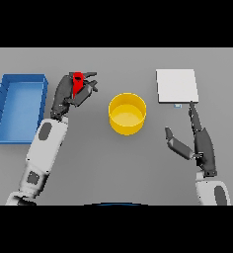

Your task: Pick up the red beaker and tilt it to pour out 1 green nut into yellow bowl. Pick up the yellow bowl and place it on the metallic measuring scale.

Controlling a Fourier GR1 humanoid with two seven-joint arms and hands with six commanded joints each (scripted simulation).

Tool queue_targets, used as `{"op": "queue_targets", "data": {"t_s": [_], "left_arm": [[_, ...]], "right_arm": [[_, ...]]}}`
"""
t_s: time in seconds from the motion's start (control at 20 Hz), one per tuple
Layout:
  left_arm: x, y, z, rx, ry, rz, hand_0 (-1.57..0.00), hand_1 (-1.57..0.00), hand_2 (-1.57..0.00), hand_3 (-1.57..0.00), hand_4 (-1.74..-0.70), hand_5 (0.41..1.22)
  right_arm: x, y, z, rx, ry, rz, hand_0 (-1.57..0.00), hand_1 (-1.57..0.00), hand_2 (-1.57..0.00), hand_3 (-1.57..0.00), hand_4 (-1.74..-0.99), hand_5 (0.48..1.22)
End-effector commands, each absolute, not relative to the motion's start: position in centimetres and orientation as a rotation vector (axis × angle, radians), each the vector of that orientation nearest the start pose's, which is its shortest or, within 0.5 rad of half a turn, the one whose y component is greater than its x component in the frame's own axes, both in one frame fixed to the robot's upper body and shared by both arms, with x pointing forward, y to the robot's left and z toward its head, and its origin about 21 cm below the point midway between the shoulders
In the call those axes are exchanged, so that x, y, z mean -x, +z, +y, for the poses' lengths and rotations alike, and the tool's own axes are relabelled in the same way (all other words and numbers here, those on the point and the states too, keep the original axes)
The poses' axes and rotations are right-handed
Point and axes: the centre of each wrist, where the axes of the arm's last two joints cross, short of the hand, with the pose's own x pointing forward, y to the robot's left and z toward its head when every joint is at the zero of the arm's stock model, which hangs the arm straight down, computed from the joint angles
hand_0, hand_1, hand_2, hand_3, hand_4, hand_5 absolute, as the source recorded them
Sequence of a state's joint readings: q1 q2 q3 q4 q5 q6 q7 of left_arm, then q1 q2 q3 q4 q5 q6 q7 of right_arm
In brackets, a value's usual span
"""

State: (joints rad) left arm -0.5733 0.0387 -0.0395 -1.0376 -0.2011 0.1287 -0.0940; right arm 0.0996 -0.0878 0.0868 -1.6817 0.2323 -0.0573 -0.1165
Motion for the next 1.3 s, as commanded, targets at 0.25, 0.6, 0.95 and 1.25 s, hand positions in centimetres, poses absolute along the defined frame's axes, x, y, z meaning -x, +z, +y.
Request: {"op": "queue_targets", "data": {"t_s": [0.25, 0.6, 0.95, 1.25], "left_arm": [[-38.1, 5.1, 15.2, -0.283, -0.657, -1.605, -1.56, -1.56, -1.56, -1.56, -1.73, 1.112], [-38.9, 7.2, 13.4, -0.551, -0.993, -1.514, -1.57, -1.57, -1.57, -1.57, -1.74, 1.133], [-39.3, 8.7, 10.8, -0.838, -1.438, -1.446, -1.57, -1.57, -1.57, -1.57, -1.74, 1.19], [-40.1, 10.2, 9.0, -0.972, -1.796, -1.335, -1.57, -1.57, -1.57, -1.33, -1.69, 1.213]], "right_arm": [[-22.5, 1.0, -23.5, 0.256, 0.276, -1.69, 0.0, 0.0, 0.0, 0.0, -1.256, 0.678], [-22.5, 1.1, -23.1, 0.233, 0.27, -1.684, 0.0, 0.0, 0.0, 0.0, -1.254, 0.687], [-22.6, 1.6, -22.8, 0.224, 0.273, -1.679, 0.0, 0.0, 0.0, 0.0, -1.274, 0.704], [-22.2, 0.9, -23.4, 0.198, 0.225, -1.683, 0.0, 0.0, 0.0, 0.0, -1.288, 0.685]]}}
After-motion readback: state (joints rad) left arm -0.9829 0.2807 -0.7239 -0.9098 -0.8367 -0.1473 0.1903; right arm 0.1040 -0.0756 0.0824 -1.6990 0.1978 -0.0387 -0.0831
